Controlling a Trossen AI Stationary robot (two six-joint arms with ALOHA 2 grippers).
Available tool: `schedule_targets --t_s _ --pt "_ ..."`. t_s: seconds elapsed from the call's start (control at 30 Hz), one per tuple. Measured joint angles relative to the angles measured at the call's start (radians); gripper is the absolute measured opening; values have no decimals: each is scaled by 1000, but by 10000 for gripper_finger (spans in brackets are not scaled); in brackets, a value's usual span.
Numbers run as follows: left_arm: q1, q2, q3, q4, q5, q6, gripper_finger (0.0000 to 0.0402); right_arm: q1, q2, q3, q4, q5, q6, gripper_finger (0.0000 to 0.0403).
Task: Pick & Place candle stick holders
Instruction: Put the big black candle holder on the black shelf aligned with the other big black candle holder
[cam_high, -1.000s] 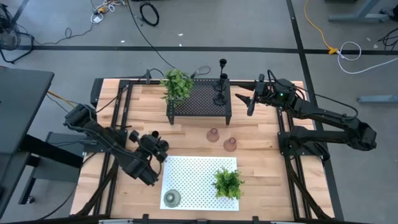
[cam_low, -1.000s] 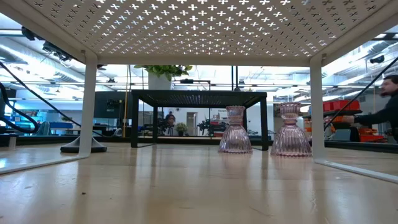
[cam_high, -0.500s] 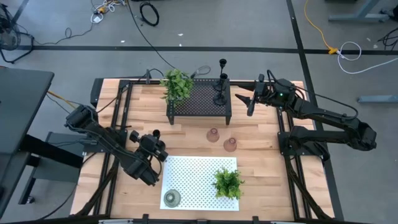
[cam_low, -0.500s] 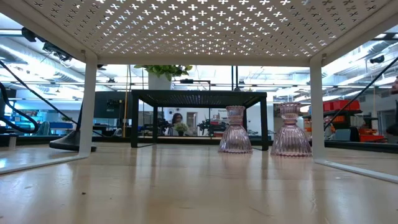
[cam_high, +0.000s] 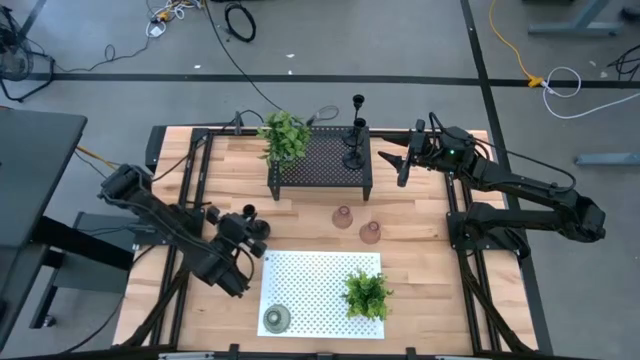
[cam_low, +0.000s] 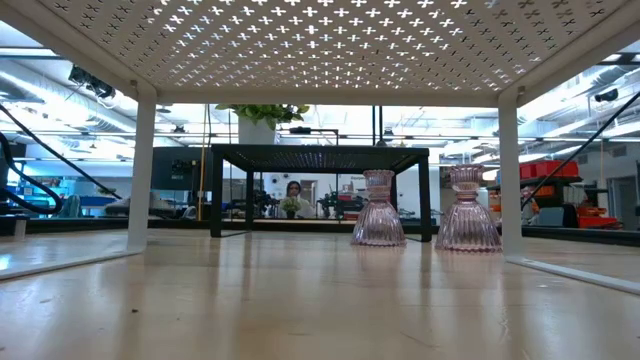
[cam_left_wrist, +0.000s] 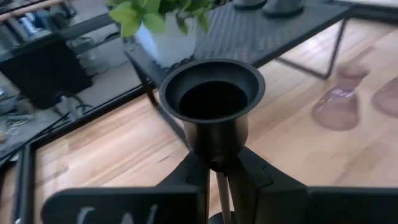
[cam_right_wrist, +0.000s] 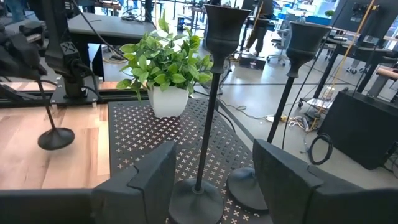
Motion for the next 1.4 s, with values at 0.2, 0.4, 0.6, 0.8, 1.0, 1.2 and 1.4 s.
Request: schedule_targets --t_s 0.2,0.4,0.6,0.8,1.0,1.2,1.4 --pt "-59 -105 0 24 -28 66 32 0 0 0 0 0 0 215" --pt "-112 -233 2 136 -89 266 32 0 0 0 1 -11 14 215" --pt "-131 -364 2 322 -92 575 32 0 0 0 39 -123 49 215" --pt "-122 -467 2 613 -105 993 32 24 0 0 96 -264 90 215" --pt "-51 -500 2 962 -36 1440 32 90 0 0 119 -272 110 215" --pt "101 -499 2 1123 122 1660 32 188 1 0 200 -202 126 214" --pt "269 -497 2 1181 329 1720 32 278 1 0 236 -6 136 196"
